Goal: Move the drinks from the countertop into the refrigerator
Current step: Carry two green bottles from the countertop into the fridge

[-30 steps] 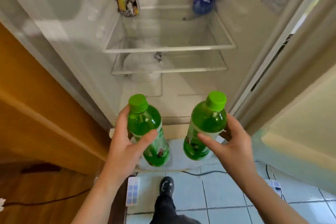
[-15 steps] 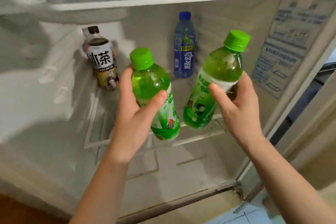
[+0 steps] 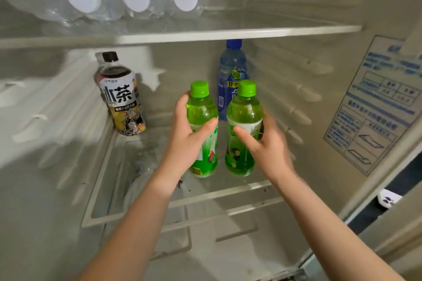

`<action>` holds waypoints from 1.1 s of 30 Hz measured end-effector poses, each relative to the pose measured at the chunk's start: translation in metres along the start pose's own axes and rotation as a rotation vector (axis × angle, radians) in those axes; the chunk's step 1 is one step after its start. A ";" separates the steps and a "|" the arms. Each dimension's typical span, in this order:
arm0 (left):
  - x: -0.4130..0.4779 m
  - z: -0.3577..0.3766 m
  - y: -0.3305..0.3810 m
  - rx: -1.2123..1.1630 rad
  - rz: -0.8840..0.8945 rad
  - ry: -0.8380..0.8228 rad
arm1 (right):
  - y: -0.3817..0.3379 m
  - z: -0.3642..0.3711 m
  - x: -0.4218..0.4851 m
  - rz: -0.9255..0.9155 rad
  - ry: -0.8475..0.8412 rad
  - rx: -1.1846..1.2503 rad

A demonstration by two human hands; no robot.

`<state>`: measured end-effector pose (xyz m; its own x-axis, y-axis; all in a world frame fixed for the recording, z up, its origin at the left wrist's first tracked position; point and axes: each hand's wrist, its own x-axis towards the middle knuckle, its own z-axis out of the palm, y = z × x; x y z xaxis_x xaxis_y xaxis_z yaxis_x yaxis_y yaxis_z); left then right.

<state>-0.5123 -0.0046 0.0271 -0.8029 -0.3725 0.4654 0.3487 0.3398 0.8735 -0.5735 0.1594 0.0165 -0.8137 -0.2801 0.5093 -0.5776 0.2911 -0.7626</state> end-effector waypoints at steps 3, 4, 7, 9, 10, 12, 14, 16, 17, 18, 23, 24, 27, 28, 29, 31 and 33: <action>0.002 0.000 -0.003 0.018 -0.014 -0.021 | 0.002 0.000 -0.002 0.001 0.006 0.052; 0.001 -0.002 -0.005 0.023 -0.029 -0.032 | 0.002 0.000 -0.004 -0.005 -0.007 0.073; -0.010 -0.012 -0.019 0.021 -0.120 -0.120 | 0.008 -0.002 -0.015 0.008 -0.063 0.058; -0.022 -0.016 -0.034 0.064 -0.172 -0.189 | 0.016 0.001 -0.023 0.038 -0.092 -0.030; -0.027 -0.016 -0.041 0.092 -0.196 -0.206 | 0.020 0.003 -0.027 0.062 -0.106 -0.055; -0.034 -0.015 -0.053 0.152 -0.221 -0.208 | 0.028 0.009 -0.030 0.102 -0.113 -0.072; -0.030 -0.015 -0.059 0.212 -0.206 -0.196 | 0.032 0.014 -0.027 0.096 -0.104 -0.066; -0.020 -0.012 -0.063 0.259 -0.185 -0.205 | 0.036 0.019 -0.019 0.088 -0.096 -0.060; -0.015 -0.009 -0.065 0.276 -0.173 -0.208 | 0.038 0.022 -0.014 0.088 -0.084 -0.071; -0.009 -0.004 -0.068 0.290 -0.166 -0.205 | 0.041 0.025 -0.007 0.083 -0.062 -0.089; 0.027 0.021 -0.076 0.348 -0.178 -0.116 | 0.054 0.039 0.034 0.087 -0.008 -0.166; 0.035 0.025 -0.077 0.354 -0.181 -0.098 | 0.056 0.041 0.042 0.106 -0.006 -0.165; 0.054 0.036 -0.081 0.383 -0.197 -0.059 | 0.062 0.046 0.058 0.141 0.007 -0.156; 0.059 0.038 -0.082 0.395 -0.198 -0.050 | 0.063 0.047 0.062 0.143 0.011 -0.153; 0.062 0.039 -0.083 0.403 -0.196 -0.043 | 0.064 0.048 0.064 0.145 0.016 -0.154; 0.065 0.040 -0.085 0.408 -0.196 -0.031 | 0.065 0.049 0.067 0.150 0.030 -0.162; 0.064 0.040 -0.086 0.402 -0.195 -0.027 | 0.065 0.050 0.065 0.157 0.037 -0.171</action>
<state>-0.6133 -0.0232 -0.0243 -0.8495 -0.4417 0.2887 -0.0217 0.5759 0.8173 -0.6608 0.1141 -0.0197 -0.8943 -0.1864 0.4069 -0.4442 0.4798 -0.7566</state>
